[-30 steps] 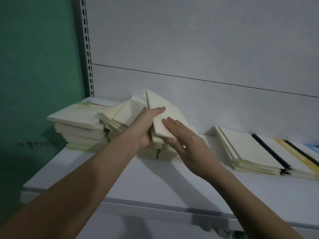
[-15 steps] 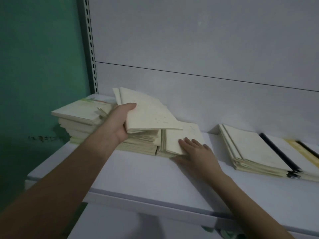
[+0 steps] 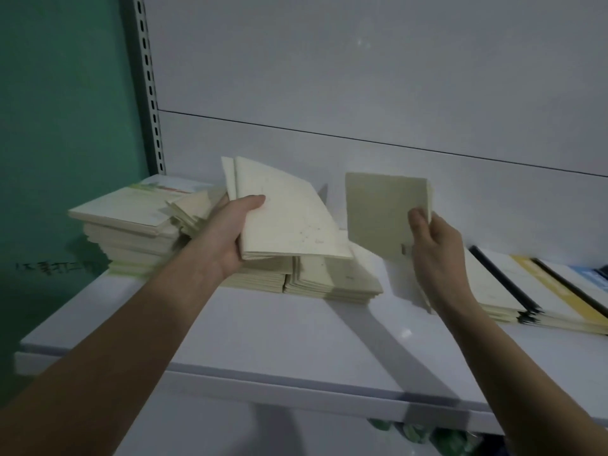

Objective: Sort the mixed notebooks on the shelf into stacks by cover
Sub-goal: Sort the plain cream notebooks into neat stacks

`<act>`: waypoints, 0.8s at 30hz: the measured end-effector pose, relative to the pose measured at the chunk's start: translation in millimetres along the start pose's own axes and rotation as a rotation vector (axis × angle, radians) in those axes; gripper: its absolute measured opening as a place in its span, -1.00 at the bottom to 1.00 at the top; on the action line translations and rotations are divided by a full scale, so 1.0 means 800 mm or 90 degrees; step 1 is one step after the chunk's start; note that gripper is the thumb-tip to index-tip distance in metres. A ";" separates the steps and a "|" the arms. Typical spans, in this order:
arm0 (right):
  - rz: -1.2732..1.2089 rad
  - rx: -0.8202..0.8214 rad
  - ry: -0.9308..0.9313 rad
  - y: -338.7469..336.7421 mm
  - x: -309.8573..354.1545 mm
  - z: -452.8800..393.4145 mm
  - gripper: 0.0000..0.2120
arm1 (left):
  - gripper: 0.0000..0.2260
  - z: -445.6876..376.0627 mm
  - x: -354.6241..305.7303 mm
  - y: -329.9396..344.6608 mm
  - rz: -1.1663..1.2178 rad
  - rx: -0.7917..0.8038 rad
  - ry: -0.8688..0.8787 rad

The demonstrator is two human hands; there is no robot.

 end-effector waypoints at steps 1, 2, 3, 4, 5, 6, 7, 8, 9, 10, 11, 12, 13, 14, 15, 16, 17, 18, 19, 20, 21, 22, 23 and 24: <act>0.012 -0.012 -0.026 0.000 0.008 0.002 -0.69 | -0.71 -0.001 0.002 0.002 -0.005 0.004 0.002; 0.041 -0.017 -0.059 0.003 0.017 0.005 -0.71 | -0.73 0.000 0.005 0.007 -0.014 0.012 0.006; 0.063 -0.015 -0.100 0.009 0.027 0.009 -0.78 | -0.75 0.000 0.009 0.012 -0.024 0.017 0.009; 0.087 0.018 -0.141 0.020 0.039 0.015 -0.84 | -0.73 -0.001 0.014 0.018 -0.034 0.026 0.004; 0.140 0.068 -0.193 0.033 0.050 0.023 -0.77 | -0.64 -0.001 0.019 0.025 -0.031 0.048 -0.012; 0.211 0.136 -0.255 0.049 0.055 0.032 -0.67 | -0.49 -0.002 0.025 0.032 -0.017 0.078 -0.039; 0.291 0.211 -0.303 0.066 0.055 0.040 -0.60 | -0.33 -0.003 0.030 0.038 0.004 0.117 -0.069; 0.346 0.276 -0.321 0.079 0.049 0.046 -0.54 | -0.23 -0.003 0.033 0.042 0.012 0.156 -0.095; 0.364 0.318 -0.298 0.086 0.047 0.051 -0.49 | -0.20 -0.002 0.036 0.044 0.012 0.188 -0.108; 0.356 0.339 -0.264 0.087 0.044 0.054 -0.46 | -0.25 -0.002 0.037 0.043 0.008 0.201 -0.108; 0.348 0.354 -0.236 0.087 0.041 0.056 -0.45 | -0.35 -0.001 0.038 0.041 0.013 0.208 -0.103; 0.346 0.363 -0.224 0.084 0.040 0.058 -0.46 | -0.45 -0.002 0.039 0.039 0.016 0.202 -0.096; 0.334 0.373 -0.218 0.081 0.040 0.060 -0.47 | -0.52 -0.001 0.041 0.038 0.015 0.194 -0.094; 0.306 0.383 -0.208 0.079 0.041 0.062 -0.49 | -0.51 -0.001 0.043 0.037 0.009 0.187 -0.095; 0.263 0.382 -0.180 0.075 0.042 0.063 -0.52 | -0.49 0.000 0.046 0.038 0.012 0.186 -0.098; 0.218 0.361 -0.144 0.071 0.041 0.063 -0.55 | -0.50 0.000 0.049 0.039 0.017 0.180 -0.101; 0.183 0.310 -0.114 0.064 0.038 0.063 -0.58 | -0.53 0.000 0.052 0.040 0.019 0.173 -0.106; 0.167 0.226 -0.086 0.055 0.036 0.063 -0.61 | -0.56 0.001 0.055 0.042 0.020 0.170 -0.109; 0.154 0.136 -0.049 0.043 0.031 0.061 -0.62 | -0.57 0.002 0.057 0.044 0.030 0.174 -0.112; 0.121 0.070 0.002 0.031 0.026 0.062 -0.61 | -0.57 0.004 0.060 0.047 0.037 0.181 -0.115; 0.062 0.042 0.073 0.021 0.020 0.063 -0.57 | -0.57 0.005 0.063 0.050 0.043 0.189 -0.119; -0.021 0.047 0.150 0.015 0.015 0.066 -0.52 | -0.57 0.007 0.066 0.053 0.041 0.197 -0.121; -0.113 0.068 0.214 0.010 0.006 0.070 -0.51 | -0.57 0.010 0.069 0.057 0.038 0.207 -0.124; -0.205 0.085 0.261 0.007 0.000 0.075 -0.54 | -0.57 0.011 0.073 0.061 0.029 0.216 -0.126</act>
Point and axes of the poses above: each hand's wrist, its own z-axis away from the middle knuckle, its own y-axis out of the palm, x = y × z, the point moved 3 cm from there along -z, towards the middle knuckle, and after that the axes turned 14 degrees about x, right-handed, at the moved point
